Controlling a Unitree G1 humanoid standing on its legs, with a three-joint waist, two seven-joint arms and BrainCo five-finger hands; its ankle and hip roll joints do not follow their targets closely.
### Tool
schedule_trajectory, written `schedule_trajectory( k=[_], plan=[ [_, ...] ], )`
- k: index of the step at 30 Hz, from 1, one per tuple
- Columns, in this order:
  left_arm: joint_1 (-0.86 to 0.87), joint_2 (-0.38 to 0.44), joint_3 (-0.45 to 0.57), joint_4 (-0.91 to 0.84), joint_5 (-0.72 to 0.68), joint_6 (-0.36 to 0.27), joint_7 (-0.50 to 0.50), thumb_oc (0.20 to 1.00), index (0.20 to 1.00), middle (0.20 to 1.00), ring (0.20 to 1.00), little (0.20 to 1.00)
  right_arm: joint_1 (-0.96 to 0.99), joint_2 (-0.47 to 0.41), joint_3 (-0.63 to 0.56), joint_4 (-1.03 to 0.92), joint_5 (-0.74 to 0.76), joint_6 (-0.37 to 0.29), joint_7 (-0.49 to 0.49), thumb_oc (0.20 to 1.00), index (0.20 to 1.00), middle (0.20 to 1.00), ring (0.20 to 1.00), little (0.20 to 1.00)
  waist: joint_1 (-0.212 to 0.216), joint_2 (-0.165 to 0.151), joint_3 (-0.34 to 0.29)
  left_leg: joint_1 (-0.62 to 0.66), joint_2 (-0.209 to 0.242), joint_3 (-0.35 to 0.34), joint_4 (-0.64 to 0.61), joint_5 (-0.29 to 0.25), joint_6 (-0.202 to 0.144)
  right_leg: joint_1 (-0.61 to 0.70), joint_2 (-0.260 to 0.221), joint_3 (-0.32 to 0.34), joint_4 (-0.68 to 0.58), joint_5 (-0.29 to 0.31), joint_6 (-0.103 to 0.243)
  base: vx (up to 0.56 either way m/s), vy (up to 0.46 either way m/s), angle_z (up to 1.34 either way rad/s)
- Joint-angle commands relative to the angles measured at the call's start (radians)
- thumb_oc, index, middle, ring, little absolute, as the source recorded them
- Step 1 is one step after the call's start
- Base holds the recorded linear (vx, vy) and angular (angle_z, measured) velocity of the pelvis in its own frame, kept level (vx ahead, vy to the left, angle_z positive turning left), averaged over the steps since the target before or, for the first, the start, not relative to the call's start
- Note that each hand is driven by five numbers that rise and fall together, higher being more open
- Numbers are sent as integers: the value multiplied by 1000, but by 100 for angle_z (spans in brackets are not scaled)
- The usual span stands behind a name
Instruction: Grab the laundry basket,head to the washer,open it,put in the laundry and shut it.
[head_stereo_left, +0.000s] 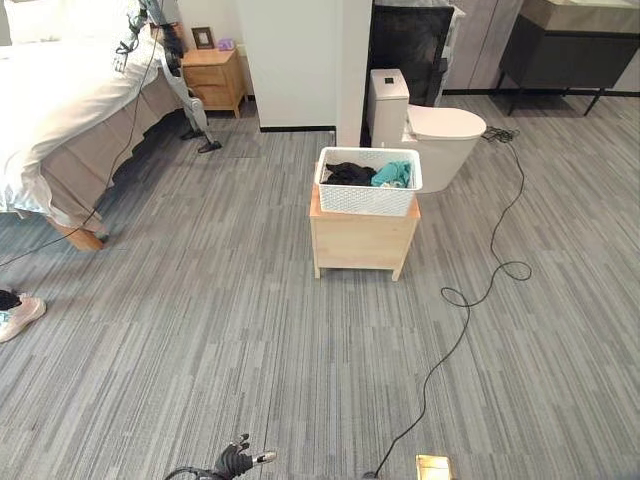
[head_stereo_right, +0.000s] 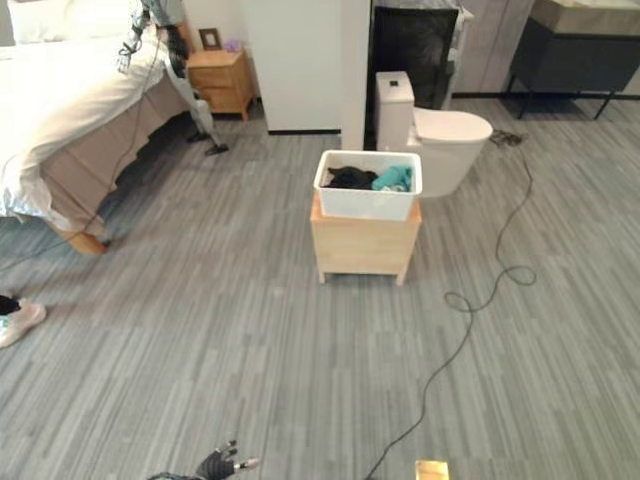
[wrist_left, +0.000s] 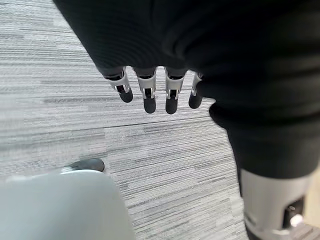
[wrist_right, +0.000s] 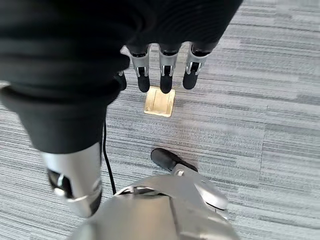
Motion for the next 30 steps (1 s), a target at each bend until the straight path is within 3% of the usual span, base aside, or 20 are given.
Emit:
schedule_trajectory(
  k=[1, 3, 6, 8, 10, 16, 17, 18, 19, 21, 22, 24, 26, 27, 28, 29, 30],
  plan=[
    [-64, -7, -27, 15, -47, -11, 8, 1000, 1000, 1000, 1000, 1000, -32, -39, 9, -11, 46, -22, -10, 1000, 1000, 1000, 1000, 1000, 11, -23, 57, -190, 133, -61, 230, 200, 3, 59, -15, 56, 9, -62, 33, -54, -206, -7],
    [-67, -7, -28, 16, -48, -12, 11, 1000, 1000, 1000, 1000, 1000, -34, -41, 9, -16, 52, -21, -12, 1000, 1000, 1000, 1000, 1000, 6, -24, 62, -233, 132, -47, 283, 191, 14, 59, -10, 47, 9, -67, 27, 23, -105, -2],
    [-63, -5, -31, 16, -47, -17, 11, 1000, 1000, 1000, 1000, 1000, -37, -57, 4, -28, 74, -24, -18, 1000, 1000, 1000, 1000, 1000, 9, -29, 60, -276, 79, 17, 150, 114, 21, 76, -16, 45, 9, -94, 37, 221, 5, 28],
    [-56, -7, -26, 24, -48, -16, 9, 1000, 1000, 1000, 1000, 1000, -41, -59, 7, -38, 76, -29, -18, 1000, 1000, 1000, 1000, 1000, 26, -16, 44, -268, 38, 12, -75, 197, 21, 75, 6, 46, 9, -101, 44, 251, 93, 3],
    [-48, -11, -9, 55, -54, -20, 14, 1000, 1000, 1000, 1000, 1000, -53, -49, 27, -43, 74, -36, -22, 1000, 1000, 1000, 1000, 1000, 58, -21, 26, -299, 3, -26, -248, 233, 14, 106, 25, 62, 9, -147, 51, 351, 76, -13],
    [-17, 1, 33, 71, -49, -14, 13, 1000, 1000, 1000, 1000, 1000, -63, -15, 57, -47, 46, -28, -8, 1000, 1000, 1000, 1000, 1000, 98, -45, -13, -288, 20, -16, -239, 278, 22, 186, 12, 99, 33, -198, 64, 414, 104, -47],
    [-20, 7, 36, 72, -51, -13, 12, 1000, 1000, 1000, 1000, 1000, -65, -9, 59, -45, 43, -26, -6, 1000, 1000, 1000, 1000, 1000, 105, -54, -13, -301, 16, -9, -202, 267, 28, 184, 0, 101, 68, -209, 66, 577, 229, -57],
    [-24, 18, 42, 71, -45, -12, 9, 1000, 1000, 1000, 1000, 1000, -70, -2, 55, -43, 43, -23, 1, 1000, 1000, 1000, 1000, 1000, 121, -79, -17, -311, -2, 8, -106, 212, 52, 187, -34, 103, 135, -208, 90, 440, 181, -50],
    [-25, 17, 42, 71, -45, -12, 9, 1000, 1000, 1000, 1000, 1000, -70, -2, 55, -43, 43, -23, 1, 1000, 1000, 1000, 1000, 1000, 121, -78, -18, -314, -1, 7, -106, 213, 52, 185, -33, 103, 135, -207, 90, 592, 288, -21],
    [-31, 33, 37, 48, -40, -13, 8, 1000, 1000, 1000, 1000, 1000, -68, 0, 43, -45, 51, -24, 13, 1000, 1000, 1000, 1000, 1000, 116, -95, -18, -268, -45, 32, -81, 141, 99, 111, -71, 110, 366, -47, 156, 418, 265, -13],
    [-31, 33, 37, 48, -40, -13, 8, 1000, 1000, 1000, 1000, 1000, -68, 0, 43, -45, 51, -24, 13, 1000, 1000, 1000, 1000, 1000, 116, -94, -20, -270, -44, 32, -81, 142, 99, 109, -70, 110, 366, -46, 156, 223, 192, -6],
    [-40, 50, 29, -9, -46, -22, 10, 1000, 1000, 1000, 1000, 1000, -73, -3, 34, -77, 68, -27, 15, 1000, 1000, 1000, 1000, 1000, 85, -79, 3, -226, -61, 25, -88, 108, 131, 13, -71, 145, 584, 72, 195, 226, 214, 0],
    [-51, 61, 32, -32, -62, -28, 19, 1000, 1000, 1000, 1000, 1000, -79, -3, 23, -106, 80, -32, 13, 1000, 1000, 1000, 1000, 1000, 66, -46, 21, -190, -50, 28, -97, 91, 149, -76, -78, 124, 699, 87, 215, 233, 192, 14],
    [-55, 63, 34, -35, -70, -29, 25, 1000, 1000, 1000, 1000, 1000, -81, 0, 20, -119, 82, -35, 10, 1000, 1000, 1000, 1000, 1000, 60, -31, 32, -151, -44, 29, -115, 86, 156, -124, -104, 85, 718, 67, 207, 327, 143, 27],
    [-60, 65, 34, -38, -79, -31, 30, 1000, 1000, 1000, 1000, 1000, -77, -2, 20, -132, 89, -36, 6, 1000, 1000, 1000, 1000, 1000, 49, -19, 34, -107, -39, 16, -143, 85, 148, -154, -117, 38, 645, 19, 178, 551, 43, 13],
    [-66, 67, 31, -66, -97, -37, 33, 1000, 1000, 1000, 1000, 1000, -68, -14, 18, -168, 101, -37, 1, 1000, 1000, 1000, 1000, 1000, 34, -4, 56, -38, -32, -9, -152, 58, 126, -189, -121, -11, 415, -61, 133, 449, -14, 0],
    [-66, 67, 31, -66, -97, -37, 33, 1000, 1000, 1000, 1000, 1000, -68, -14, 18, -168, 101, -37, 0, 1000, 1000, 1000, 1000, 1000, 33, -3, 55, -40, -31, -10, -152, 59, 126, -188, -120, -13, 412, -59, 132, 405, -81, -3]
  ],
)
